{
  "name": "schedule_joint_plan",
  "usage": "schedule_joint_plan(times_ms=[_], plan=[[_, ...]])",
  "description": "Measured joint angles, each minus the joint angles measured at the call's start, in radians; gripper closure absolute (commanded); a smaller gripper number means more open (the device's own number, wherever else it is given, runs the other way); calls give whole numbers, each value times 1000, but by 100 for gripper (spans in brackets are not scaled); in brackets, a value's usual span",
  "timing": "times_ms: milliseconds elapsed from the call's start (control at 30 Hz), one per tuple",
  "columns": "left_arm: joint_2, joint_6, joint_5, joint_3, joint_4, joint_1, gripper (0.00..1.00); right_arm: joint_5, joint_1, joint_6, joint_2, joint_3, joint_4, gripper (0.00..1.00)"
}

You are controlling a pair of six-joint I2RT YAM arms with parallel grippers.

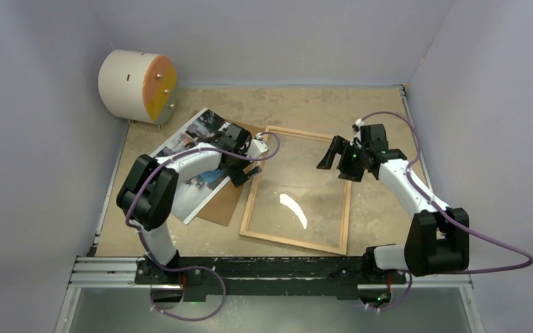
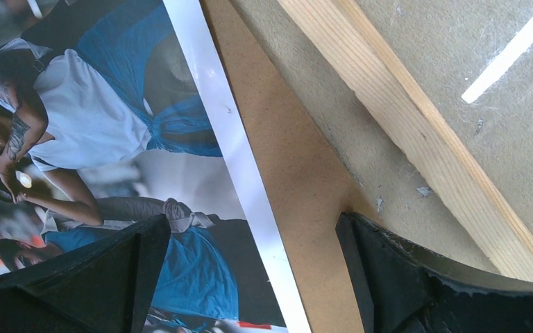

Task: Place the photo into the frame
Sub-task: Place the photo frame item in the photo frame.

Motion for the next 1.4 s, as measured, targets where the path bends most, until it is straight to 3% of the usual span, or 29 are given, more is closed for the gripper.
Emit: schedule_joint_plan(times_ms=[600, 1133, 1400], plan=[[0, 3, -8, 0, 0, -2, 0, 188, 0, -34, 115, -3, 21, 1], [0, 6, -26, 0, 1, -12, 0, 381, 1, -35, 106, -10, 22, 1], [0, 7, -30, 0, 0, -12, 0, 447, 1, -21, 58, -9, 25, 12]])
